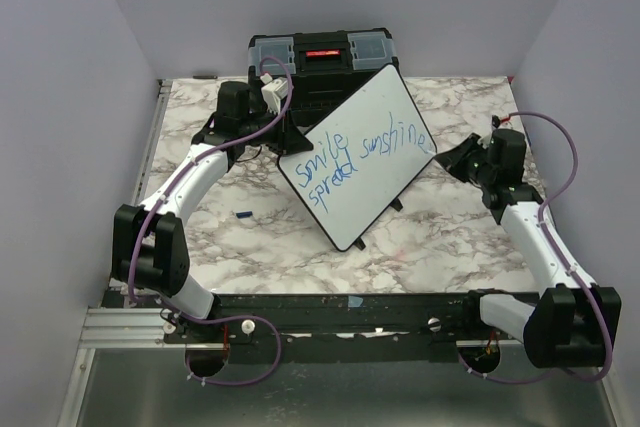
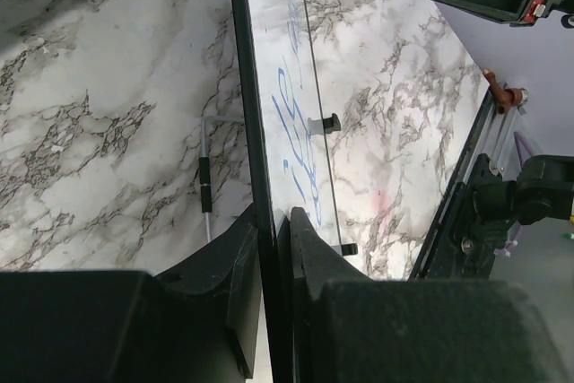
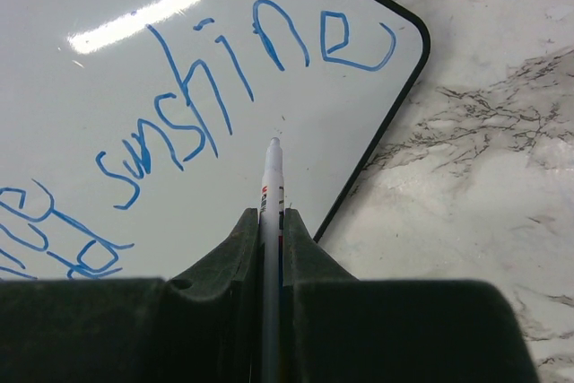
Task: Write a sentence on the whiteboard
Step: Put down the whiteboard on the whiteboard stand.
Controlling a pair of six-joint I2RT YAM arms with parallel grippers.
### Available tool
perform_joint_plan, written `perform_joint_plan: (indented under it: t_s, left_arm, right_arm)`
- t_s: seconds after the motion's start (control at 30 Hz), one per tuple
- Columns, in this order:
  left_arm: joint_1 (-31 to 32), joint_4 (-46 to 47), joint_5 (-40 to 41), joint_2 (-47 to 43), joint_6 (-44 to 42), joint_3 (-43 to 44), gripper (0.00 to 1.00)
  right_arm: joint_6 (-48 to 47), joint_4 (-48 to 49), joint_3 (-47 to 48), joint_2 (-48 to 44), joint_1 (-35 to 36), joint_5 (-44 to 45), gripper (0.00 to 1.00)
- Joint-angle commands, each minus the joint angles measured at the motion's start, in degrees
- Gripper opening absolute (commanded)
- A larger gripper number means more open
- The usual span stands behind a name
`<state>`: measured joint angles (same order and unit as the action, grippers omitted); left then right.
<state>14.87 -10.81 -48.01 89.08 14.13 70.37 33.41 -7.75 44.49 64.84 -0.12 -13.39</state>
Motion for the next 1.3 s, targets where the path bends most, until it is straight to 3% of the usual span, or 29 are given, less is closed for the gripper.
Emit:
perform_joint_plan:
  t_s: [0.0, 0.6, 0.97, 1.27]
  left_arm:
    - [0.65, 3.67, 1.69, -2.94, -4.72, 0.37, 0.0]
    - [2.09, -7.75, 6.21, -4.24, -0.19, 7.77, 0.0]
    - [3.64, -11.81, 8.89, -6.12, 2.49, 5.61, 0.0]
    - [4.2, -8.63, 12.3, -12.32, 3.3, -1.61, 0.0]
  right_arm:
    - [-0.47, -1.0, -1.67, -1.19, -0.38, -2.19, 0.01]
    - [-1.76, -2.22, -2.13, -1.32, -0.32, -2.36, 0.01]
    - [-1.84, -2.55, -3.68, -4.07, -0.31, -2.39, 0.01]
    - [-1.74, -1.83, -5.25, -5.62, -0.32, -3.55, 0.01]
